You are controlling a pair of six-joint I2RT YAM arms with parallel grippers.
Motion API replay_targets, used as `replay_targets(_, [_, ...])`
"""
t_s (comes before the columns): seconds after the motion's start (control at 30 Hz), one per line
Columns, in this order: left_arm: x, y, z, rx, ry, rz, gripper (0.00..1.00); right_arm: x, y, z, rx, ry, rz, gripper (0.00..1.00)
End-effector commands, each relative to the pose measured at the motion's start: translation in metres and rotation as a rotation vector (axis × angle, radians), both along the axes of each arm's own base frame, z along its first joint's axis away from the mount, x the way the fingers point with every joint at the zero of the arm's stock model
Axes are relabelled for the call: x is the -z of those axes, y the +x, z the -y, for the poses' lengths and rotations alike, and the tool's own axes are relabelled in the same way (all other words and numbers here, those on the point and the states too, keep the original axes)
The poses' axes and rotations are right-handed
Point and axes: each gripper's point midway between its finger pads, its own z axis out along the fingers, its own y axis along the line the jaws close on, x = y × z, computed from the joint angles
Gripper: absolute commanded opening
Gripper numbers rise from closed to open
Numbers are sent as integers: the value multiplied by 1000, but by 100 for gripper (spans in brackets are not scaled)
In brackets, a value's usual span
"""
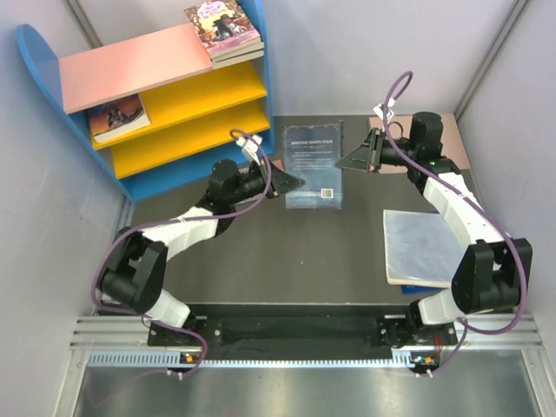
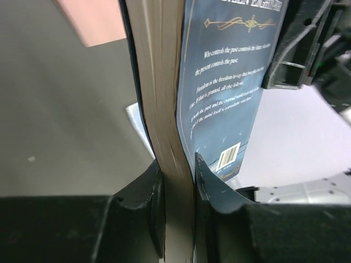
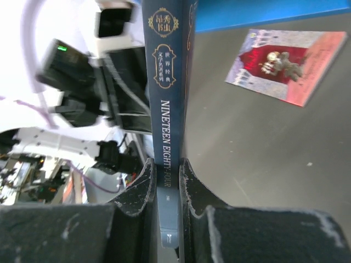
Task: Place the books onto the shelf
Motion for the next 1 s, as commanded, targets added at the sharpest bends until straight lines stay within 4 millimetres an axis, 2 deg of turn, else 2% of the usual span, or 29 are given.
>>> replay_targets(0.0, [-34,-5,-4,-13,242,192,0,-21,4,-11,-21,-43,117,3])
replay_targets(0.03, [-63,-1,-8,-53,246,253,0,-19,7,-10,-4,-52,116,5])
replay_targets(0.07, [-59,0,-16,-78,302,219,0,-16,10,-9,16,-66,110,9])
replay_targets(0.1, [-70,3,-19,-102,318,266,0,-12,12,-7,26,-78,119,13])
replay_targets(0.13, [-95,10,-26,-162,317,310,0,-10,15,-6,41,-86,120,16])
replay_targets(0.2, [-105,12,-35,-194,375,312,0,0,17,-3,66,-115,119,21])
replay_targets(0.23, [-132,14,-37,-216,359,358,0,5,17,-2,74,-127,108,27])
replay_targets(0.3, [-150,15,-40,-225,374,378,0,13,18,0,83,-150,116,35])
replay_targets(0.33, [-176,16,-41,-239,354,418,0,17,18,2,89,-159,108,47])
replay_targets(0.4, [-191,18,-44,-253,366,429,0,25,17,3,98,-179,110,53])
replay_targets(0.43, [-209,21,-44,-268,354,452,0,28,16,5,104,-190,105,58])
replay_targets(0.53, [-231,27,-48,-292,347,476,0,34,13,7,106,-204,113,63])
replay_targets(0.67, [-248,34,-55,-321,333,485,0,45,8,9,108,-225,99,66])
replay_targets(0.77, [-267,40,-70,-346,287,474,0,56,2,10,112,-236,86,68])
replay_targets(0.87, [-293,49,-94,-350,191,450,0,68,-2,8,114,-257,76,68])
replay_targets(0.9, [-299,58,-112,-377,176,446,0,71,-4,5,112,-264,72,68])
replay_targets(0.97, [-314,63,-121,-362,127,437,0,79,-6,4,121,-286,68,69])
